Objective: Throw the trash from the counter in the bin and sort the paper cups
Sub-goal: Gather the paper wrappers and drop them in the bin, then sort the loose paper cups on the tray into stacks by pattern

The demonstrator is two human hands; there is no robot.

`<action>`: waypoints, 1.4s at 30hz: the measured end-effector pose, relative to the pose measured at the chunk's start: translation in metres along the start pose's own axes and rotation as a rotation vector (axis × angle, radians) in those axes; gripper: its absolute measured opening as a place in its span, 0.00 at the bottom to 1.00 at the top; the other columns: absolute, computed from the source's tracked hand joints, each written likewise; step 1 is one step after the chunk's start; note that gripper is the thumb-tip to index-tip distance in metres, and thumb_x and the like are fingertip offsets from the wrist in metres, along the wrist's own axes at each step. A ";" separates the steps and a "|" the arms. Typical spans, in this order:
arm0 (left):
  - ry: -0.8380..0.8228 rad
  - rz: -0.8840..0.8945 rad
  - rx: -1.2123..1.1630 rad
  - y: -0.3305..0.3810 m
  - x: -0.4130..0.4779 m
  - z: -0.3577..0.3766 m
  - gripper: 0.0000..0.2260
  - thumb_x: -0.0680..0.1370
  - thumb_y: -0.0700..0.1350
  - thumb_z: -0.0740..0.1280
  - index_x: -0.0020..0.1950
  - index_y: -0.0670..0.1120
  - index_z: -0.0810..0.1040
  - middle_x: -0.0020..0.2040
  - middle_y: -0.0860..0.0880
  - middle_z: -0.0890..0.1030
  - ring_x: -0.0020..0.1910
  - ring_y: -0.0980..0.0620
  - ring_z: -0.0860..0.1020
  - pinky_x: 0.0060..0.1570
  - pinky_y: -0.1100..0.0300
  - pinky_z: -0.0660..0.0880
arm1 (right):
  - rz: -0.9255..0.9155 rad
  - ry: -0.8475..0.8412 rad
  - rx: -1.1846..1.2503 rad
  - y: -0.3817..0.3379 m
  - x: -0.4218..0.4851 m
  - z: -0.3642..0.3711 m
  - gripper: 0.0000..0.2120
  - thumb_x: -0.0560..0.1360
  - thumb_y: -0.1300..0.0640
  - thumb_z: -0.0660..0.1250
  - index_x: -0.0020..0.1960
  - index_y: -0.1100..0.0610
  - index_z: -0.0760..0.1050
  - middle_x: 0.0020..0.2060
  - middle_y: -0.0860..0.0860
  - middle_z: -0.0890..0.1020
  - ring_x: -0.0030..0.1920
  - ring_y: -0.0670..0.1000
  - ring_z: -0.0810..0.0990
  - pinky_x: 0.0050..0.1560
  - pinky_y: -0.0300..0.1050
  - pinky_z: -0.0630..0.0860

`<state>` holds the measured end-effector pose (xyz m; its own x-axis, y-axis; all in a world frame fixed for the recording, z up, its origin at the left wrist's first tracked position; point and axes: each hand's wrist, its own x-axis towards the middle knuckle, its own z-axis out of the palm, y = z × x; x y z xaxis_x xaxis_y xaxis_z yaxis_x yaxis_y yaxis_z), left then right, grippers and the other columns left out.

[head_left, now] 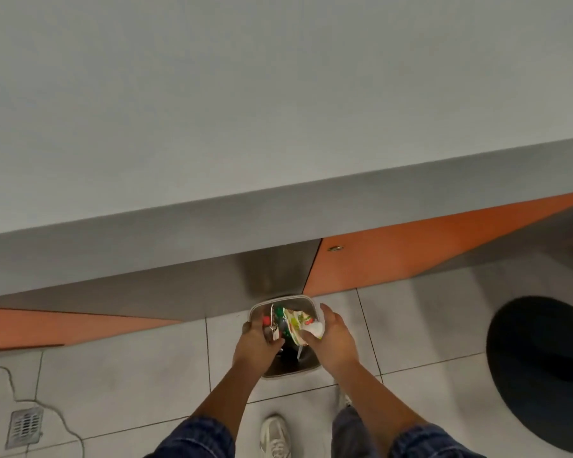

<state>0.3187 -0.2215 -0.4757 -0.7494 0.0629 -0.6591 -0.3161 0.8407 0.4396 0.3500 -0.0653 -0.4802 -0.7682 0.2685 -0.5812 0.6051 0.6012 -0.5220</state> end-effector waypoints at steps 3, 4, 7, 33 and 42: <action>0.010 -0.005 0.010 -0.003 0.002 0.003 0.25 0.76 0.52 0.66 0.72 0.54 0.65 0.62 0.45 0.74 0.57 0.45 0.76 0.58 0.55 0.74 | -0.040 0.042 -0.058 0.008 0.001 -0.004 0.32 0.75 0.45 0.66 0.74 0.53 0.60 0.66 0.52 0.70 0.64 0.53 0.72 0.60 0.44 0.70; 0.018 -0.014 -0.005 -0.003 0.001 0.002 0.24 0.76 0.53 0.66 0.71 0.53 0.66 0.61 0.44 0.73 0.56 0.45 0.77 0.58 0.56 0.74 | -0.059 0.061 -0.051 0.008 0.000 -0.006 0.30 0.75 0.45 0.65 0.73 0.53 0.61 0.66 0.52 0.71 0.63 0.52 0.72 0.59 0.43 0.70; 0.062 -0.004 -0.084 0.006 -0.009 -0.002 0.20 0.77 0.52 0.66 0.68 0.52 0.71 0.63 0.45 0.71 0.54 0.47 0.79 0.56 0.62 0.72 | -0.126 0.133 0.005 0.000 -0.010 -0.018 0.25 0.76 0.47 0.65 0.71 0.52 0.65 0.64 0.51 0.72 0.61 0.50 0.74 0.56 0.39 0.70; 0.095 0.919 -0.379 0.332 -0.200 -0.033 0.10 0.76 0.39 0.67 0.52 0.54 0.78 0.52 0.53 0.78 0.49 0.60 0.76 0.49 0.70 0.73 | -0.370 1.020 0.646 0.004 -0.176 -0.327 0.09 0.75 0.60 0.65 0.51 0.48 0.78 0.44 0.44 0.79 0.43 0.41 0.77 0.44 0.35 0.74; 0.035 0.878 -0.352 0.458 -0.240 0.037 0.08 0.77 0.41 0.66 0.53 0.51 0.79 0.54 0.51 0.78 0.45 0.65 0.75 0.43 0.79 0.69 | -0.347 1.120 0.649 0.107 -0.190 -0.452 0.10 0.74 0.57 0.63 0.50 0.45 0.78 0.43 0.41 0.78 0.44 0.43 0.77 0.41 0.34 0.73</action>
<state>0.3756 0.1687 -0.1384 -0.8182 0.5748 0.0113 0.2162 0.2894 0.9325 0.4662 0.2884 -0.1436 -0.4686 0.8312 0.2991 0.0943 0.3837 -0.9186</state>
